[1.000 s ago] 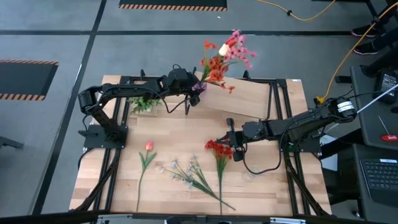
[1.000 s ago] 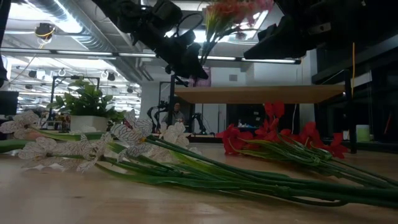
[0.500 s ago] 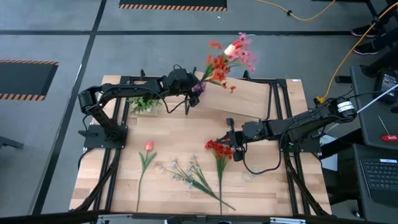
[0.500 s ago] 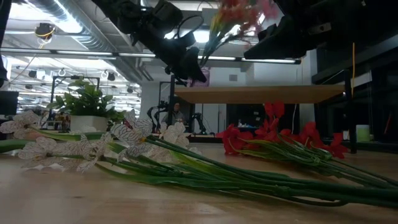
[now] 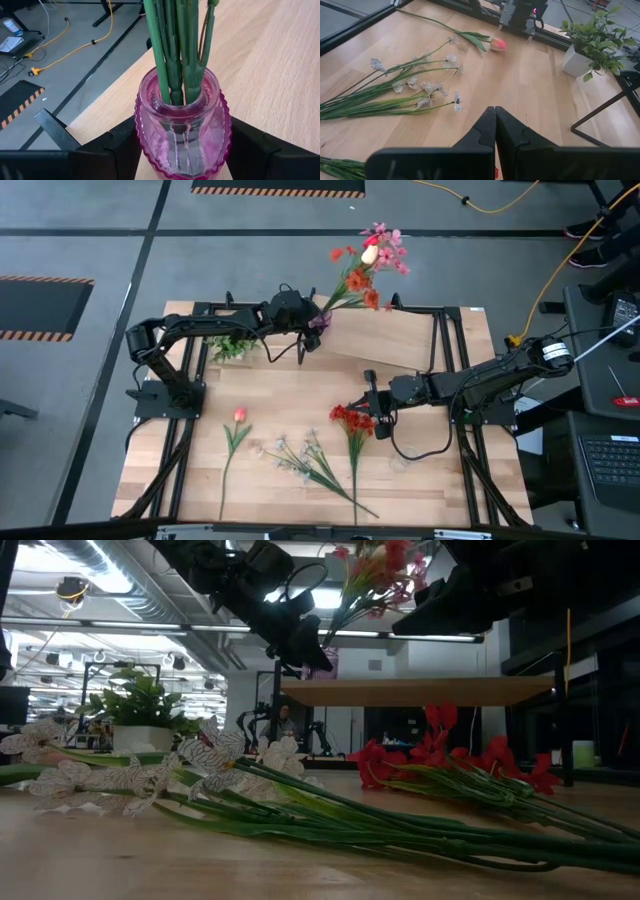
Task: Pick and place flowers into a vace then onto a shelf
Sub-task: Put the purple vase with the flowers on the shelf
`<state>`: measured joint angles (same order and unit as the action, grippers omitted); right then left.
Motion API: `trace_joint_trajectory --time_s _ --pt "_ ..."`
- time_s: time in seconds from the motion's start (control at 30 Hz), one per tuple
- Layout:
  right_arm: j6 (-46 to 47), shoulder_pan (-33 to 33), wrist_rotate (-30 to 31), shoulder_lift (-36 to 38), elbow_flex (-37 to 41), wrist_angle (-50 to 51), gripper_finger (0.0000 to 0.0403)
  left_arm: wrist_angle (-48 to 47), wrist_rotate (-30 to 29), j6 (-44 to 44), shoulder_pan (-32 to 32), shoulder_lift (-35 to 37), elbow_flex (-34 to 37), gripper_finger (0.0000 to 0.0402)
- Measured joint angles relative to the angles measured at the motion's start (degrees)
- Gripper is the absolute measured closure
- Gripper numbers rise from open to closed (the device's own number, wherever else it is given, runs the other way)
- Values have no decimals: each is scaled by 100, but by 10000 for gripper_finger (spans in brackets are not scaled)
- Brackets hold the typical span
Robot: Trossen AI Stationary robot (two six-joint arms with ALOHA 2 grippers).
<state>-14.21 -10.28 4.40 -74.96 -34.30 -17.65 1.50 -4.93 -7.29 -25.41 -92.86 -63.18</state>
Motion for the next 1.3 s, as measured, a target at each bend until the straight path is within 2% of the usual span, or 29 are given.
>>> trace_joint_trajectory --time_s 0.47,1.3 --pt "0 0 0 0 2 1 398 -27 -4 61 0 2 0 168" --pt "-1 -2 0 0 2 26 398 -635 -7 -40 61 202 4 155"
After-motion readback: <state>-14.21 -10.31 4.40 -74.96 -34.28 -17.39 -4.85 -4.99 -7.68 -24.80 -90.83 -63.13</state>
